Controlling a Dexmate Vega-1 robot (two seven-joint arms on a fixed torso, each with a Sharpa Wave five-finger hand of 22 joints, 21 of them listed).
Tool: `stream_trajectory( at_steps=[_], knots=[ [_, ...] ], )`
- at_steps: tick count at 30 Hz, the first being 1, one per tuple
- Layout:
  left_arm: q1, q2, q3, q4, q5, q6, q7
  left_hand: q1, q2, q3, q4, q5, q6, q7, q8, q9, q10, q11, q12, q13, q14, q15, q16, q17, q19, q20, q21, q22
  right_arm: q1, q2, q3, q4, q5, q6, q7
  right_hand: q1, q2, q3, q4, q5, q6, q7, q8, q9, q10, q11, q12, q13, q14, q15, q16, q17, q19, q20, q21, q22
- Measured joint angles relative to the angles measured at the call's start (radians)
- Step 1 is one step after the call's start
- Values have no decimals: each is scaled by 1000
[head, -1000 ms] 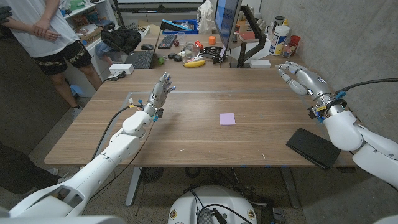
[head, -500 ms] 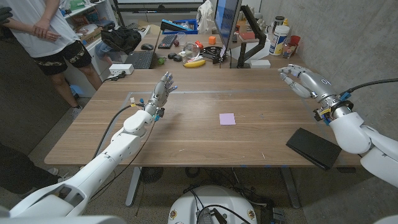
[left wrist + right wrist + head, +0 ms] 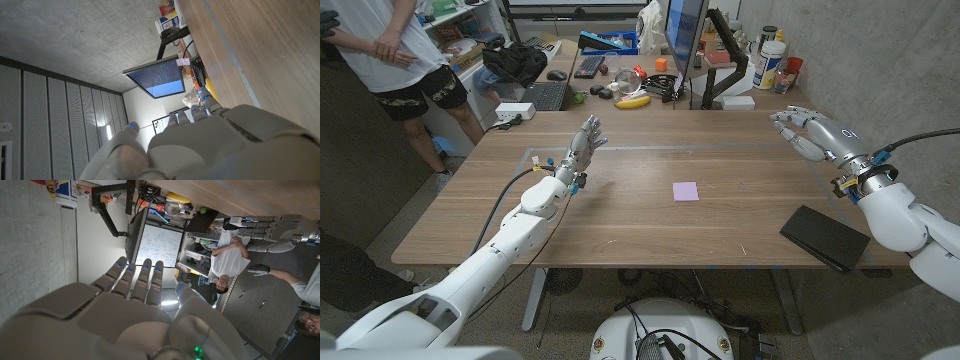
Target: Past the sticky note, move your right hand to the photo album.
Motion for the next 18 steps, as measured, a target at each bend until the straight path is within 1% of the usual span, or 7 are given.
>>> stream_trajectory(
  at_steps=[1, 5, 6, 7, 18],
  knots=[
    [0, 1, 0, 0, 2, 1, 0, 0, 0, 0, 0, 0, 0, 0, 0, 0, 0, 0, 0, 0, 0, 0, 0, 0, 0, 0, 0, 0, -8, 8, 12, -4, -4, 0, 3, 0, 0, 0, 0, 0, 0, 0, 0, 0, 0, 0, 0, 0, 0, 0, 0, 0, 0, 0, 0, 0],
    [1, 4, 0, -2, 2, 1, 0, 0, 0, 0, 0, 0, 0, 0, 0, 0, 0, 0, 0, 0, 0, 0, 0, 0, 0, 0, 0, 0, -8, 8, 12, -4, -20, 0, 13, 0, 0, 0, 0, 0, -1, 0, -3, 0, 0, 0, 0, 0, 0, 0, 0, 0, 0, 0, 0, 0],
    [2, 5, 0, -3, 2, 1, 3, 0, 0, 0, 0, 0, 0, 0, 0, 0, 0, 0, 0, 0, 0, 0, 0, 0, 0, 0, 0, 0, -22, 22, 32, -12, -26, 0, 17, 0, 0, 0, 0, 0, -4, -4, -5, 0, 0, 0, 0, 0, 4, 4, 0, 0, 0, 0, 0, 0],
    [2, 5, 0, -3, 2, 1, 4, 0, 0, 0, 0, 0, 0, 0, 0, 0, 0, 0, 0, 0, 0, 0, 0, 0, 0, 0, 0, 0, -25, 25, 36, -14, -26, 0, 17, 0, 0, 0, 0, 0, -4, -4, -5, 0, 0, 0, 0, 0, 4, 4, 0, 0, 0, 0, 0, 0],
    [12, 14, -9, -12, 2, 1, 9, 0, 0, 0, 0, 0, 0, 0, 0, 0, 0, 0, 0, 0, 0, 0, 0, 0, 0, 0, 0, 0, -52, 50, 69, -30, -76, -12, 46, 0, 0, 0, 0, 0, -4, -4, -5, 0, 0, 0, -4, 0, 5, 5, 0, 0, 0, 0, 0, 0]
  ],
)
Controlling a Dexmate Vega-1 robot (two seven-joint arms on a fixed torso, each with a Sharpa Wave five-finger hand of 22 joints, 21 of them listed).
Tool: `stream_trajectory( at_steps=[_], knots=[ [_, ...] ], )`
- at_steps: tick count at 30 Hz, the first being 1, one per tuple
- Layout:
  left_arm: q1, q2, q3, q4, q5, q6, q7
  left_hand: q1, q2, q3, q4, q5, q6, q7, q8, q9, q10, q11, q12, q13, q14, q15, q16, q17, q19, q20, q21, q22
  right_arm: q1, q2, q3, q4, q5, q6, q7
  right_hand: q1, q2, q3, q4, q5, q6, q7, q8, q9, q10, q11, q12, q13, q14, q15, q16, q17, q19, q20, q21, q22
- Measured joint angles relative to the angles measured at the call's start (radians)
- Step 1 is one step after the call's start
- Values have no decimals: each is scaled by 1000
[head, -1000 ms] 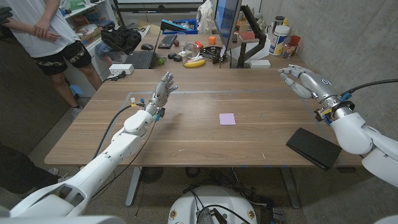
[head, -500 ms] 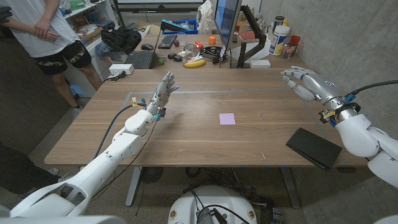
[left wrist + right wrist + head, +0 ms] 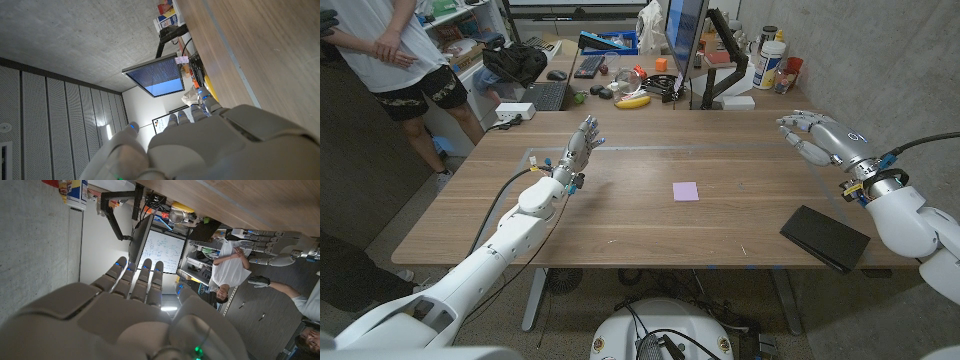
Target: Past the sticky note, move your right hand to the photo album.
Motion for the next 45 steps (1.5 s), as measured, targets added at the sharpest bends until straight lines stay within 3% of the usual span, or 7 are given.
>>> stream_trajectory(
  at_steps=[23, 45],
  knots=[
    [7, 8, -5, -12, -1, -1, -1, 0, 0, -4, 4, 0, 0, 0, 0, 0, 0, 0, 0, 0, 0, 0, 0, 0, 0, 0, 7, 0, -58, 49, 57, -35, -75, -18, 47, 0, 0, -2, -2, 0, 0, 0, -8, 0, 4, 4, 0, 0, 0, 0, -4, 0, 5, 6, 0, 0],
    [10, 15, -9, -14, -3, -2, -7, 0, 0, -4, 4, 9, 0, 0, 0, 0, 0, 0, 0, 0, 0, 0, 0, 0, 0, 0, 7, 0, -67, 57, 44, -47, -130, -69, 79, 0, 0, -4, -4, 0, 5, -5, -15, 0, 4, 4, -7, 0, 3, -4, -8, 0, 5, 5, 0, 0]
  ],
)
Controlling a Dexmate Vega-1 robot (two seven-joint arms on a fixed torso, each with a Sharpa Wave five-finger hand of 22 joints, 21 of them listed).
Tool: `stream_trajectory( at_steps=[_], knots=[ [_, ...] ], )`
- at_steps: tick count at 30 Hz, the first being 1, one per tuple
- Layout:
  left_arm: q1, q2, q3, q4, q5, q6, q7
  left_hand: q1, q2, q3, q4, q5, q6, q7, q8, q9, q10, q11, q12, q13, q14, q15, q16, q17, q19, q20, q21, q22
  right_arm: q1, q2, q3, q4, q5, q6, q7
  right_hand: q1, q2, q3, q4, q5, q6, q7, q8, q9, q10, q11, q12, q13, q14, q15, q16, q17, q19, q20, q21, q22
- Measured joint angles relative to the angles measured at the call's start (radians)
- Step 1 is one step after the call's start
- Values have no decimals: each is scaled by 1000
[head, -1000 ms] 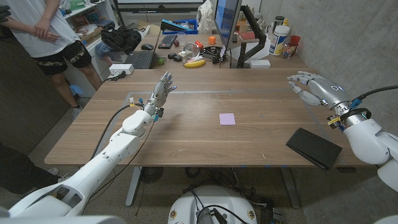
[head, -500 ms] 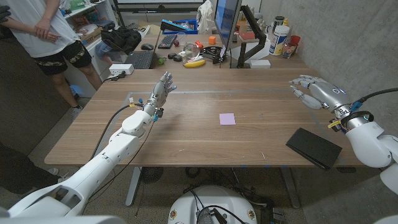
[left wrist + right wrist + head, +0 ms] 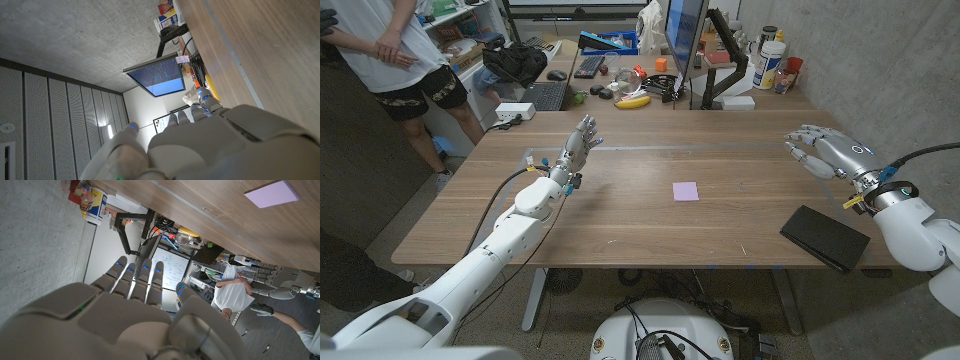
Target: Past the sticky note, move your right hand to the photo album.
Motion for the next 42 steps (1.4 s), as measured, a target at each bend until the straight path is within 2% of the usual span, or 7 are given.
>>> stream_trajectory(
  at_steps=[6, 35, 42],
  knots=[
    [0, 2, -1, 2, -1, -1, -3, 0, 0, 0, 0, 0, 0, 0, 0, 0, 0, 0, 0, 0, 0, 0, 0, 0, 0, 0, 0, 0, -4, -2, -5, -1, -7, -14, 3, 0, 0, 0, -8, 0, 0, 0, 0, 0, 0, 0, 0, 0, 0, 0, 0, -3, 0, 0, -4, 0],
    [-8, -2, 5, 11, 0, -1, -10, 0, 0, 0, 0, 0, 0, 0, 0, 0, 0, 0, 0, 0, 0, 0, 0, 0, 0, 0, 0, 0, -53, -1, 12, -7, -21, -55, 12, 5, 5, 4, -12, 0, 0, 0, 0, 5, 3, 3, 0, 0, 0, 0, 0, -5, 0, 0, -4, 0],
    [-7, -2, 6, 5, 2, -1, -6, 0, 0, 0, 0, 0, 0, 0, 0, 0, 0, 0, 0, 0, 0, 0, 0, 0, 0, 0, 0, 0, -64, 0, 16, -6, -23, -60, 14, 5, 5, 4, -21, 0, 0, 0, 0, 5, 3, 3, 0, 0, 4, -4, 0, -5, 0, 0, -4, 0]
  ],
)
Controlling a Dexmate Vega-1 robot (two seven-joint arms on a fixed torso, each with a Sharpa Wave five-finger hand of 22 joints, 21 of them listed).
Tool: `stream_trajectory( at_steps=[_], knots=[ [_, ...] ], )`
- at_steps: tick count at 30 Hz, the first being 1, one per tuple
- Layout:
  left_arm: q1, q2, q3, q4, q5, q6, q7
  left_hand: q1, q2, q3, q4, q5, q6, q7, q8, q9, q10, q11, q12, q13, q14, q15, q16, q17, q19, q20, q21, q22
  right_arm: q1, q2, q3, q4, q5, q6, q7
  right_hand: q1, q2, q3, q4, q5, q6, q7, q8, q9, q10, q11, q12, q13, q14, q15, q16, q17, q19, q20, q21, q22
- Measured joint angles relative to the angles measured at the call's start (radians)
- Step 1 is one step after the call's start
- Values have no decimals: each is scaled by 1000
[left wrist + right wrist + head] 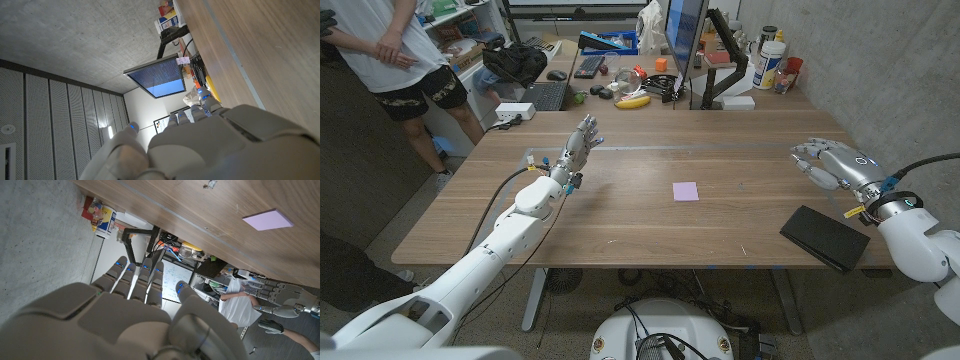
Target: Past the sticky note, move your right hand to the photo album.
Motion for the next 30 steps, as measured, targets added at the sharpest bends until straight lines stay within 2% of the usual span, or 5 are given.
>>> stream_trajectory(
  at_steps=[7, 10, 13, 30],
  knots=[
    [5, 1, 1, -8, 2, 4, 6, 0, 0, 0, 0, 0, 0, 0, 0, 0, 0, 0, 0, 0, 0, 0, 0, 0, 0, 0, 0, 0, -10, 2, 4, 3, -1, -2, 1, 7, 7, 0, 0, 0, 2, -2, 0, 0, 5, -5, 0, 0, 4, 4, 0, 0, 0, 0, 0, 0],
    [7, 1, 1, -12, 4, 7, 9, 0, 0, 0, 0, 0, 0, 0, 0, 0, 0, 0, 0, 0, 0, 0, 0, 0, 0, 0, 0, 0, -16, 3, 6, 6, -2, -2, 1, 7, 7, 0, 0, 0, 4, -4, 0, 0, 11, 0, 0, 0, 7, 7, 0, 0, 6, 6, 0, 0],
    [7, 1, 1, -12, 6, 9, 11, 0, 0, 0, 0, 0, 0, 0, 0, 0, 0, 0, 0, 0, 0, 0, 0, 0, 0, 0, 0, 0, -19, 4, 7, 9, -2, -2, 1, 7, 7, 0, 0, 0, 4, -4, 0, 0, 11, 0, 0, 0, 7, 7, 0, 0, 13, -2, 0, 0],
    [9, 0, 6, -23, 10, 13, 16, 0, 0, 0, 0, 0, 0, 0, 0, 0, 0, 0, 0, 0, 0, 0, 0, 0, 0, 0, 0, 0, -28, 1, -1, 21, 2, -9, 4, 7, 7, 3, -3, 0, 4, -4, 0, 0, 11, 0, 0, 0, 13, 2, 0, 0, 13, -2, -4, 0]
  ],
)
